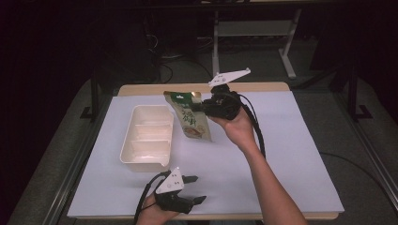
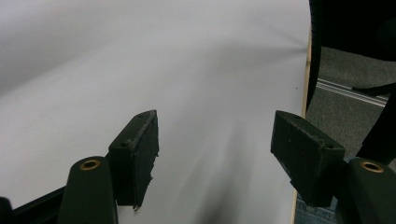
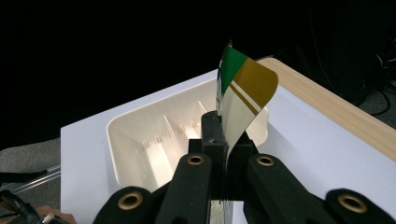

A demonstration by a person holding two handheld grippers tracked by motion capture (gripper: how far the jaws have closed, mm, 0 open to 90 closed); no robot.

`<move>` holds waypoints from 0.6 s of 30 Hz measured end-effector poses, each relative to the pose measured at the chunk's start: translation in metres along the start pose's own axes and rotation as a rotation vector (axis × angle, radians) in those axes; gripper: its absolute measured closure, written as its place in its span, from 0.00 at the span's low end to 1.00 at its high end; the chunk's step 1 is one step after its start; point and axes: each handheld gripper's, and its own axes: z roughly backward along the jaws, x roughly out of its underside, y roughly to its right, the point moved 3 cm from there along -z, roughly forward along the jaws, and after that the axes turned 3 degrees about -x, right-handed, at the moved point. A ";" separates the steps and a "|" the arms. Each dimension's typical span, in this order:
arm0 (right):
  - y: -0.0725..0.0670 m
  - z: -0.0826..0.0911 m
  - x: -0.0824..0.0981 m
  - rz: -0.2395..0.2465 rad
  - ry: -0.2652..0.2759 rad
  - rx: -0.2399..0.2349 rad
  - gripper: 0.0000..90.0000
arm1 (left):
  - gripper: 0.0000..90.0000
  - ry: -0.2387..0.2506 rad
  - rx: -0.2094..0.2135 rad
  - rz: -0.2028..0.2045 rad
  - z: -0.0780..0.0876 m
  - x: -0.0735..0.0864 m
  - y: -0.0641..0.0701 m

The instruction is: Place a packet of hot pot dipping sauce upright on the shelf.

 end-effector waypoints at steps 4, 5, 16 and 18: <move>-0.001 -0.007 -0.005 0.005 0.003 -0.012 0.99 | 0.33 0.006 -0.003 0.008 0.001 0.000 -0.001; -0.001 -0.009 -0.007 0.010 0.001 -0.016 0.99 | 0.33 0.008 -0.003 0.010 0.001 0.000 -0.001; -0.005 -0.032 -0.021 0.034 -0.001 -0.045 0.99 | 0.33 0.011 -0.006 0.001 0.003 0.001 -0.003; -0.005 -0.037 -0.023 0.038 0.000 -0.052 0.99 | 0.33 0.014 -0.004 0.002 0.003 0.001 -0.003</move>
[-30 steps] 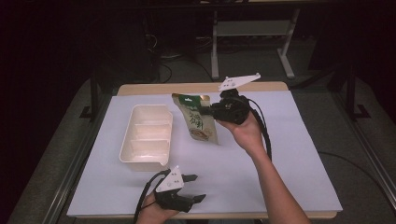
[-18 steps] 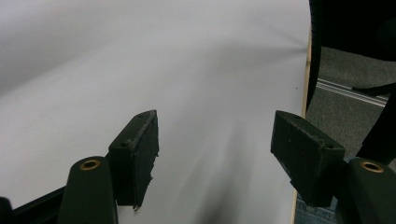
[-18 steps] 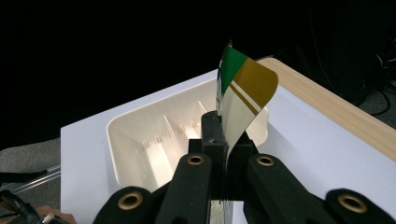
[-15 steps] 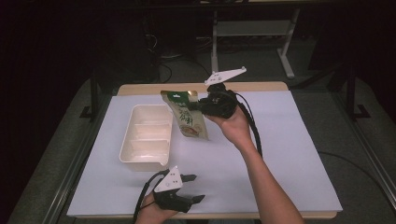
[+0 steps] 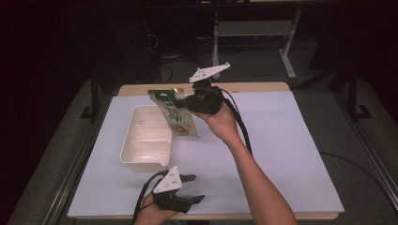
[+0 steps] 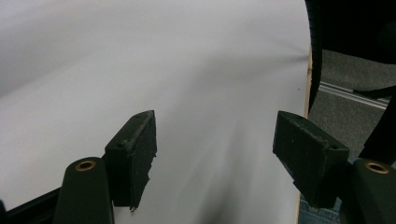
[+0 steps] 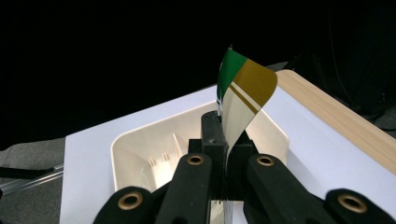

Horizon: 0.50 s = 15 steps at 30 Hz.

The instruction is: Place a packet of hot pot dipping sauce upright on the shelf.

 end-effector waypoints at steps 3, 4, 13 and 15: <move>0.000 -0.006 -0.002 0.003 -0.003 -0.008 0.99 | 0.33 0.000 0.002 0.000 0.000 0.000 0.000; -0.001 -0.011 -0.003 0.004 -0.005 -0.015 0.99 | 0.33 -0.001 0.002 -0.004 -0.001 0.000 0.001; -0.003 -0.033 -0.011 0.019 -0.001 -0.049 0.99 | 0.33 0.002 0.001 -0.007 0.000 0.001 0.000; -0.003 -0.037 -0.012 0.022 0.000 -0.054 0.99 | 0.33 0.003 0.003 -0.001 0.001 0.001 -0.001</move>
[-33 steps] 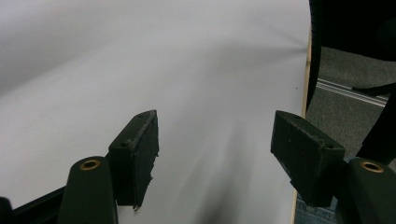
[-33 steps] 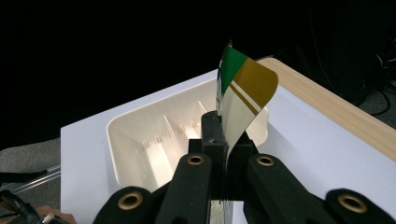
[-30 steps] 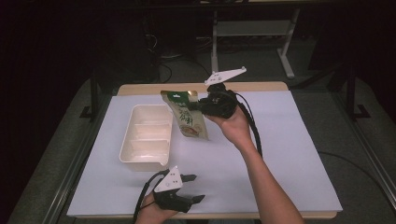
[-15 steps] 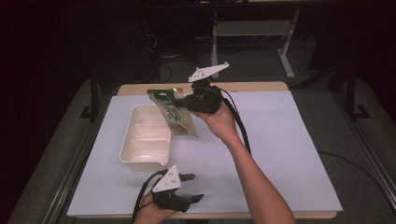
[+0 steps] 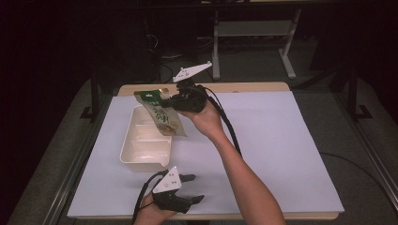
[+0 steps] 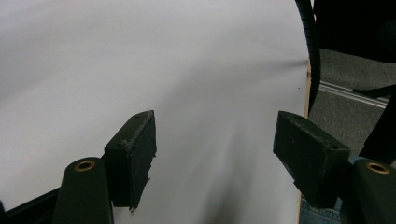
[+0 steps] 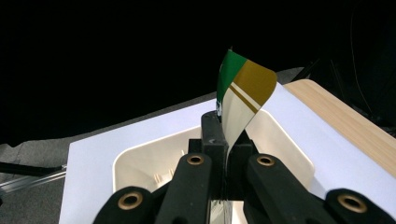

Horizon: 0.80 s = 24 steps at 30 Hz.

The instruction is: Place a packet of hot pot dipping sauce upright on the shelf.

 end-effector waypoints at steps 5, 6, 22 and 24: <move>0.001 -0.008 -0.001 0.001 -0.001 -0.009 0.99 | 0.33 -0.001 0.000 0.001 0.000 0.000 -0.001; 0.002 -0.009 -0.002 0.003 -0.003 -0.010 0.99 | 0.33 0.000 0.000 0.002 0.000 0.000 -0.001; 0.004 -0.043 -0.010 0.019 -0.016 -0.037 0.99 | 0.32 0.001 0.002 0.000 0.001 0.001 -0.001; 0.006 -0.049 -0.008 0.012 -0.016 -0.044 0.99 | 0.32 0.000 0.002 0.000 0.001 0.001 -0.002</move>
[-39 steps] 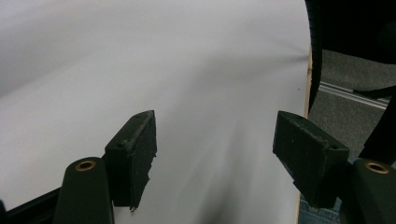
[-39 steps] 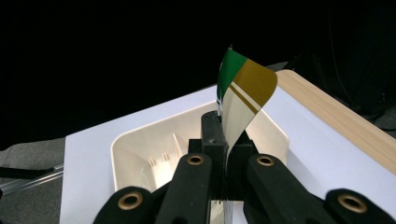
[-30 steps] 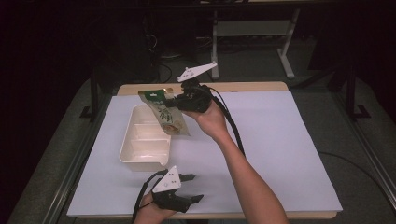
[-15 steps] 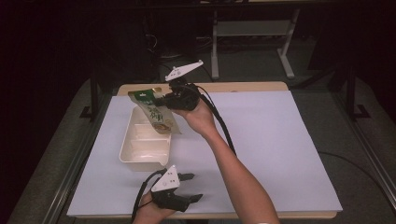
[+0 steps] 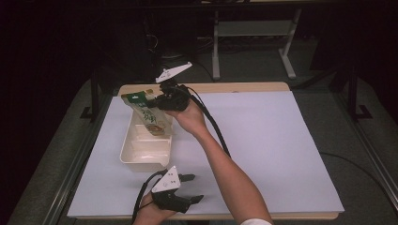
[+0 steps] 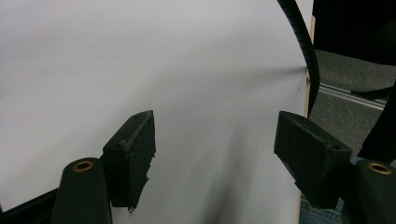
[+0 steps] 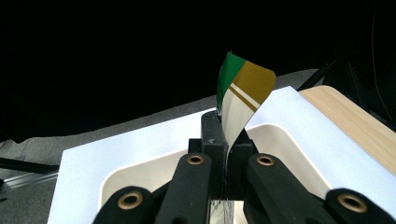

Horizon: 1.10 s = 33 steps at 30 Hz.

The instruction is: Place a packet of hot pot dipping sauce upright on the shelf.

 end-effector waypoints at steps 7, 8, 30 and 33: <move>0.004 -0.014 0.003 -0.002 0.006 -0.014 0.99 | 0.32 -0.001 0.001 0.005 -0.001 0.001 0.000; 0.005 -0.017 0.004 -0.004 0.007 -0.016 0.99 | 0.32 -0.003 0.003 0.003 -0.001 0.001 -0.001; 0.017 -0.056 0.026 -0.049 0.022 -0.039 0.99 | 0.32 0.007 -0.001 0.011 0.002 0.001 -0.003; 0.018 -0.055 0.029 -0.056 0.034 -0.036 0.99 | 0.32 0.004 -0.001 0.009 0.002 0.001 -0.003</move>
